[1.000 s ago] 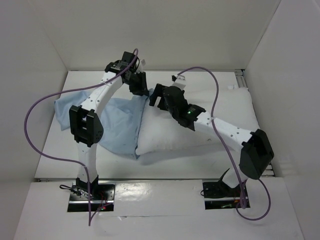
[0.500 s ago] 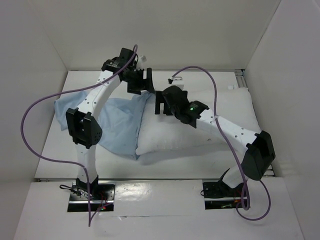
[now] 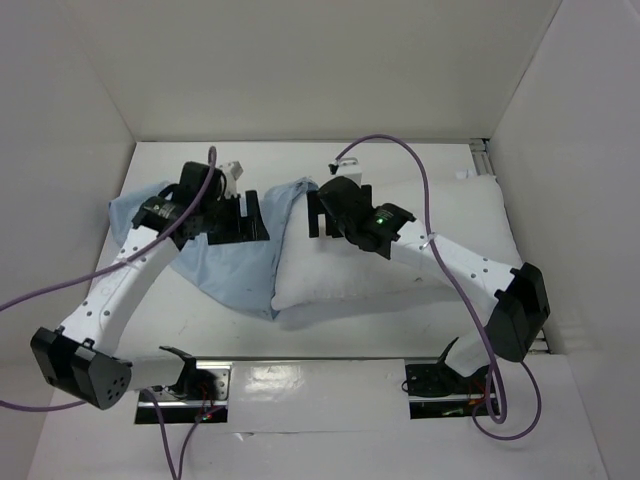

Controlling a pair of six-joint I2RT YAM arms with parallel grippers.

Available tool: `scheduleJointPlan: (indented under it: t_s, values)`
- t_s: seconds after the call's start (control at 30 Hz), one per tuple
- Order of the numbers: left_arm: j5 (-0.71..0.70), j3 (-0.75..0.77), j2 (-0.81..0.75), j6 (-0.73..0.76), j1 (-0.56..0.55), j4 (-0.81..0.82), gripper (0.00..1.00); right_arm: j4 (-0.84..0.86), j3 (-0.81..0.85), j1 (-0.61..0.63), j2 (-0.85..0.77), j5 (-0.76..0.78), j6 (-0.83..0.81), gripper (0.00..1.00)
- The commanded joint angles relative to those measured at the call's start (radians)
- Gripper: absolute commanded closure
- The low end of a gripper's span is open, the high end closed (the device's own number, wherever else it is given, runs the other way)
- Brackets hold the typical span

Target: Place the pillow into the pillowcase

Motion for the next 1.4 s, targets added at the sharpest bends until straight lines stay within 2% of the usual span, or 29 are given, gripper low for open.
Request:
scheduleJointPlan:
  t_s: [0.0,0.13,0.23,0.43,0.5,0.57,0.6,0.73,0.83,0.97,1.0,1.03,1.1,1.17,1.2,1.23,1.27,1.37]
  values:
    - [0.148,-0.167,0.012,-0.04,-0.002,0.099,0.12,-0.016,0.042,0.013,-0.02,0.008,-0.003,0.01]
    - [0.158,-0.292,-0.03,-0.041,-0.002,0.188,0.14,-0.016,0.052,0.013,-0.02,-0.014,-0.014,0.01]
    - [0.192,-0.338,-0.011,-0.031,-0.002,0.233,0.19,-0.025,0.063,0.022,-0.009,-0.023,-0.026,0.01]
    - [0.287,-0.393,0.038,-0.03,-0.002,0.302,0.21,-0.103,0.121,0.053,0.014,0.015,-0.048,0.01]
    - [0.287,-0.393,0.052,-0.02,-0.002,0.323,0.21,-0.104,0.122,0.053,0.014,0.015,-0.048,0.01]
    - [0.272,-0.393,0.085,-0.02,-0.002,0.323,0.26,-0.117,0.135,0.053,0.014,0.002,-0.048,0.01]
    - [0.261,-0.393,0.096,-0.02,-0.002,0.323,0.29,-0.117,0.135,0.053,0.014,0.001,-0.048,0.01]
    - [0.214,-0.383,0.107,-0.011,-0.002,0.313,0.56,-0.147,0.158,0.101,0.014,-0.069,-0.117,0.01]
    - [0.205,-0.358,0.107,-0.001,-0.002,0.288,0.63,-0.156,0.122,0.184,0.04,-0.092,-0.161,0.01]
    - [0.205,-0.321,0.096,-0.001,-0.002,0.268,0.82,-0.165,0.065,0.249,0.102,0.001,-0.149,0.01]
    - [0.205,-0.321,0.087,-0.001,-0.002,0.255,0.92,-0.151,0.054,0.258,0.121,0.015,-0.136,0.01]
    - [0.205,-0.309,0.087,-0.001,-0.002,0.245,0.97,-0.134,0.045,0.258,0.121,0.026,-0.11,0.01]
    - [0.205,-0.283,0.075,0.008,-0.002,0.224,1.0,-0.09,-0.005,0.258,0.13,0.058,-0.086,0.03]
    - [0.205,-0.259,0.061,0.008,-0.002,0.187,1.0,-0.022,-0.027,0.258,0.13,0.067,-0.077,0.33]
    - [0.215,-0.226,0.061,0.008,-0.002,0.173,1.0,-0.009,-0.015,0.258,0.145,0.084,-0.077,0.54]
    - [0.226,-0.208,0.046,0.018,-0.002,0.149,1.0,0.001,0.0,0.258,0.164,0.099,-0.103,0.9]
    - [0.235,-0.164,0.037,0.029,-0.002,0.13,1.0,0.001,0.025,0.258,0.164,0.118,-0.114,1.0]
    - [0.275,-0.072,0.036,0.058,-0.002,0.052,1.0,0.028,0.127,0.246,0.179,0.169,-0.172,1.0]
